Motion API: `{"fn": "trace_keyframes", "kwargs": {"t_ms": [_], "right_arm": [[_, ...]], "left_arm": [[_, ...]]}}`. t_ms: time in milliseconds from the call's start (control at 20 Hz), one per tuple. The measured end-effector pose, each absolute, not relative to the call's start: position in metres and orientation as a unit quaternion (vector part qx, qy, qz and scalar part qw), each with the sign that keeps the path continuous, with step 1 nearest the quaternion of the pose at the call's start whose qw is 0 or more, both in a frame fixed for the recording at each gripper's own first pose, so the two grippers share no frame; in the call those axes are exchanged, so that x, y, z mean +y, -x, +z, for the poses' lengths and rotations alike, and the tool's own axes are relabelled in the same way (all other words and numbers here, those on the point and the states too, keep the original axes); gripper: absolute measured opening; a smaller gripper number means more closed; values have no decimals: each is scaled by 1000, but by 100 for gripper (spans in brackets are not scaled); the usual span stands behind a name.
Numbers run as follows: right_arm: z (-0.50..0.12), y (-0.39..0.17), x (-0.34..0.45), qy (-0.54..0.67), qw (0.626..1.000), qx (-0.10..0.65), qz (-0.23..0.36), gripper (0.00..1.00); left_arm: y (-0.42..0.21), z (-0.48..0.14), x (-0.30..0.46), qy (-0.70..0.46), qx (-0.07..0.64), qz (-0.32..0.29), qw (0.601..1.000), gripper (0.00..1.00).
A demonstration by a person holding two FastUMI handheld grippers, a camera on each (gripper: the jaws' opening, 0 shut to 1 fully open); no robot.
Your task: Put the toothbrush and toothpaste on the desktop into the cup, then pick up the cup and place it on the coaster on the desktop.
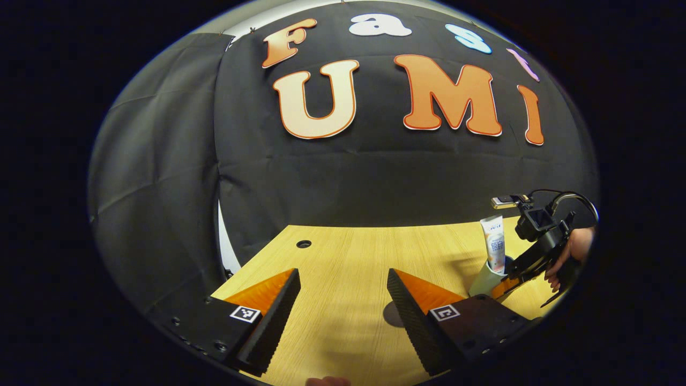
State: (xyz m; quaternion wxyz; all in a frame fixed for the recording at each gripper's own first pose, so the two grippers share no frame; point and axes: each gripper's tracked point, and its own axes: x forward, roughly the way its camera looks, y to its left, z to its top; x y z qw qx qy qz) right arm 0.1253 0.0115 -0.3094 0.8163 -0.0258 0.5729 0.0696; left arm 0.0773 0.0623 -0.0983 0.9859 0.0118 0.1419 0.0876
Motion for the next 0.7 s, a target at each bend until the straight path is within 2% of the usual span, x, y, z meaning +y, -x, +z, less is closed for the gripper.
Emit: {"fn": "trace_keyframes", "kwargs": {"t_ms": [450,700], "right_arm": [[-308,-134,2,63,814,558,147,18],[-302,-137,-5,80,807,560,171,18]], "left_arm": [[-39,-98,110,-12,142,127,982,99],[-18,-102,138,-7,148,155,977,99]]}}
